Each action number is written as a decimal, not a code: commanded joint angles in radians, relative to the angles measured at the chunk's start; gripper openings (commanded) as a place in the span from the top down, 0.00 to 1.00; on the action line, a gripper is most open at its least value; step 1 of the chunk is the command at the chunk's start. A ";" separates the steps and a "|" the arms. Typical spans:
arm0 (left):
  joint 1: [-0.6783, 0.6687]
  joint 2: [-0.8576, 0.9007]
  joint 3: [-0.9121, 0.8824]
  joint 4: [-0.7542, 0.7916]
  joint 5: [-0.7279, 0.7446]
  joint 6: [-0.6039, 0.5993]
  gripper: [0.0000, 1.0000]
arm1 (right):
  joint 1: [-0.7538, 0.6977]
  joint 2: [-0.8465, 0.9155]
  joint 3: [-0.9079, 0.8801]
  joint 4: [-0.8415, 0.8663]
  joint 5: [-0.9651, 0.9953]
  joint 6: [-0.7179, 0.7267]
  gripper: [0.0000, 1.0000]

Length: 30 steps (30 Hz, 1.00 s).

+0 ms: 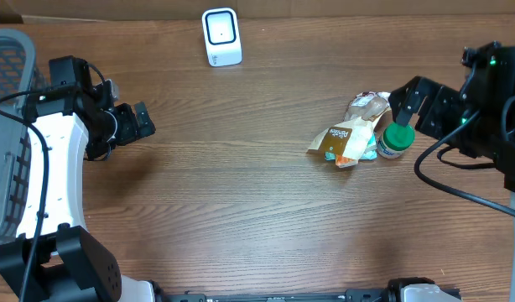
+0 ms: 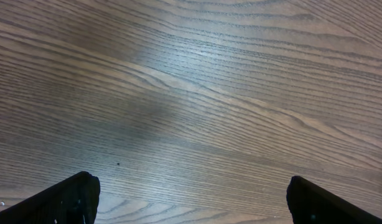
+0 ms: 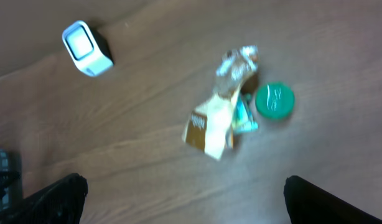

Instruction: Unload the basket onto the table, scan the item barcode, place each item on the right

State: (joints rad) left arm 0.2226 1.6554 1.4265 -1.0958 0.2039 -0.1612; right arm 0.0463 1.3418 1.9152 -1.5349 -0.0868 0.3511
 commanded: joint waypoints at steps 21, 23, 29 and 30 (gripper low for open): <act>-0.002 0.009 -0.005 0.001 -0.005 -0.003 0.00 | 0.029 -0.783 -1.176 1.162 0.025 -0.262 0.00; -0.002 0.009 -0.005 0.001 -0.005 -0.003 0.00 | 0.032 -0.882 -1.307 1.265 0.026 -0.254 0.00; -0.002 0.009 -0.005 0.000 -0.005 -0.003 0.00 | 0.032 -1.122 -1.625 1.474 0.034 -0.247 0.00; -0.002 0.009 -0.005 0.001 -0.005 -0.003 0.01 | 0.032 -1.152 -1.664 1.492 0.034 -0.248 0.00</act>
State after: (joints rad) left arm 0.2226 1.6554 1.4258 -1.0962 0.2005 -0.1612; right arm 0.0727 0.2569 0.3355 -0.0803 -0.0696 0.1017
